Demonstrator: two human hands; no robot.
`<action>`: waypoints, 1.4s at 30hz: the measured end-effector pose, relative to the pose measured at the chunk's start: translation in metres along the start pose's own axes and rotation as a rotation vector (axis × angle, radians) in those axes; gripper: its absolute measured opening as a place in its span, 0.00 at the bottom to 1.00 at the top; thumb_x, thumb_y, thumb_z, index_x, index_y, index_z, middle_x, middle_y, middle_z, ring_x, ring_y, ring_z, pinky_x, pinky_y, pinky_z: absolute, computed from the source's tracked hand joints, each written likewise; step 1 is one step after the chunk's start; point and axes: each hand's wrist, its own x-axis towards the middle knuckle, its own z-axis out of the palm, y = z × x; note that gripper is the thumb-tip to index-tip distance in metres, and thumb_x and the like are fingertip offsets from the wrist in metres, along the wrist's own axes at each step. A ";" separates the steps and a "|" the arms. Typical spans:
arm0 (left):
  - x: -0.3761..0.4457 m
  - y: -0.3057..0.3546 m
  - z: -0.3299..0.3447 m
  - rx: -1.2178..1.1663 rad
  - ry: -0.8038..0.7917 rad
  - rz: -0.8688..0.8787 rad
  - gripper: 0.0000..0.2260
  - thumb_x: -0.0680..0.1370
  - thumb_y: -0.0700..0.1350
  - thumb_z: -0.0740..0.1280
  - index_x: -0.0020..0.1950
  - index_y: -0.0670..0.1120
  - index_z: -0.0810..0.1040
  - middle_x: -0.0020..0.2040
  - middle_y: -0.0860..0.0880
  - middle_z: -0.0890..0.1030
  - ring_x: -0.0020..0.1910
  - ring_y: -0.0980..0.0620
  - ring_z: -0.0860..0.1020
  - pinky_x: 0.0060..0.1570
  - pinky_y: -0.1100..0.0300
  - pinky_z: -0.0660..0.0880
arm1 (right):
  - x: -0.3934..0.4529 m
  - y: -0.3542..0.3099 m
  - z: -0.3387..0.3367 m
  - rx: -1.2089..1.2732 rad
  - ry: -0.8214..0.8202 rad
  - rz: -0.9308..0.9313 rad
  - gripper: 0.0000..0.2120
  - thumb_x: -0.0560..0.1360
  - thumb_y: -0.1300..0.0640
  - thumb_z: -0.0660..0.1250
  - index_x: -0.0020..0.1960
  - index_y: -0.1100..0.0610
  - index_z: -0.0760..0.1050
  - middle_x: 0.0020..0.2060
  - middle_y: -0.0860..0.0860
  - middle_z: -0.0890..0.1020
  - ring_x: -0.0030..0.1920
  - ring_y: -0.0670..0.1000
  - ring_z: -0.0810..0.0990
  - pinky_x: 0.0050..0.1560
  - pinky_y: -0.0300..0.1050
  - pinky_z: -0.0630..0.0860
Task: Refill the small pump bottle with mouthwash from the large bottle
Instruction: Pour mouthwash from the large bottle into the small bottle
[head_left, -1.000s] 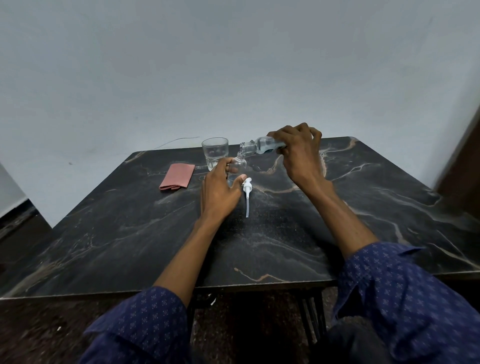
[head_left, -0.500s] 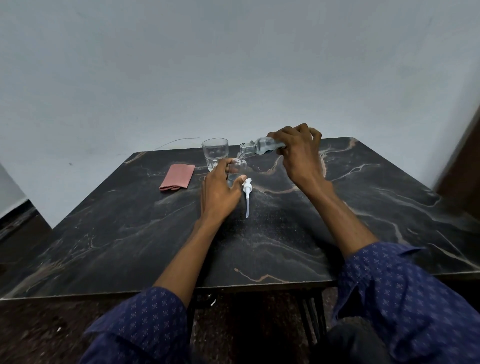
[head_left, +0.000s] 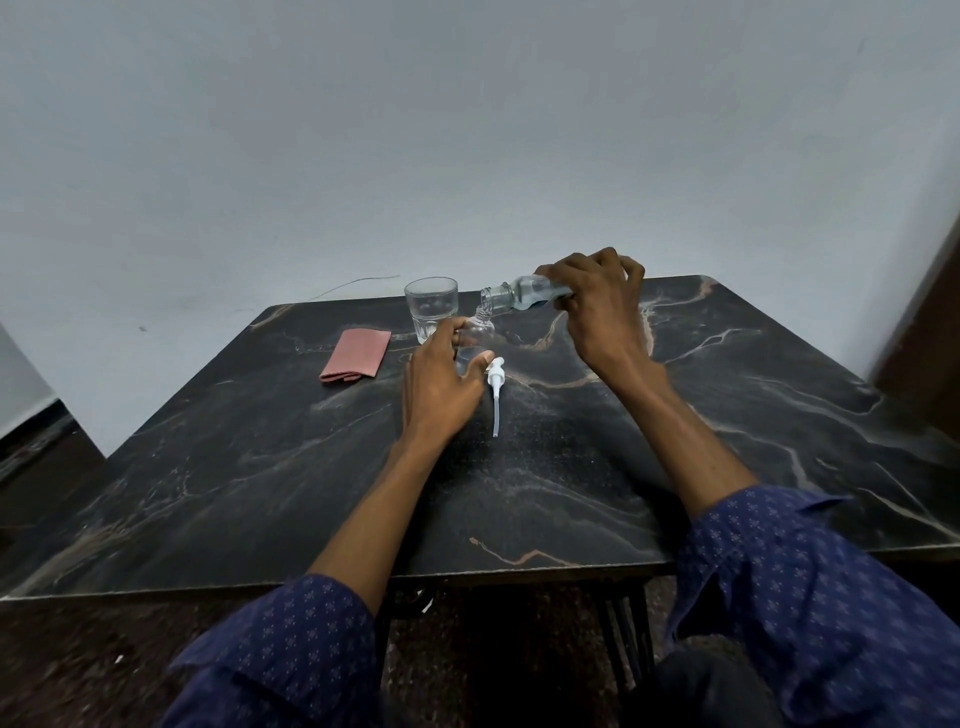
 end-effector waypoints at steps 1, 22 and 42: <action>0.000 0.000 0.000 -0.001 -0.001 0.000 0.21 0.78 0.53 0.76 0.70 0.55 0.75 0.61 0.56 0.84 0.56 0.53 0.83 0.59 0.43 0.82 | 0.000 0.000 0.000 -0.002 0.000 0.001 0.22 0.80 0.66 0.69 0.70 0.48 0.80 0.64 0.44 0.83 0.64 0.54 0.73 0.67 0.54 0.60; 0.000 0.005 -0.003 -0.001 -0.008 -0.009 0.24 0.78 0.52 0.77 0.71 0.53 0.75 0.64 0.52 0.84 0.60 0.51 0.83 0.61 0.43 0.82 | 0.000 -0.001 -0.003 0.006 0.003 -0.010 0.20 0.80 0.64 0.68 0.69 0.48 0.81 0.63 0.45 0.83 0.64 0.54 0.74 0.67 0.54 0.59; -0.001 0.008 -0.005 0.001 -0.008 -0.013 0.24 0.78 0.53 0.77 0.71 0.53 0.75 0.64 0.51 0.84 0.60 0.50 0.83 0.61 0.43 0.82 | 0.000 -0.004 -0.008 0.005 -0.028 0.011 0.21 0.81 0.64 0.67 0.71 0.48 0.80 0.65 0.43 0.82 0.66 0.52 0.72 0.69 0.53 0.58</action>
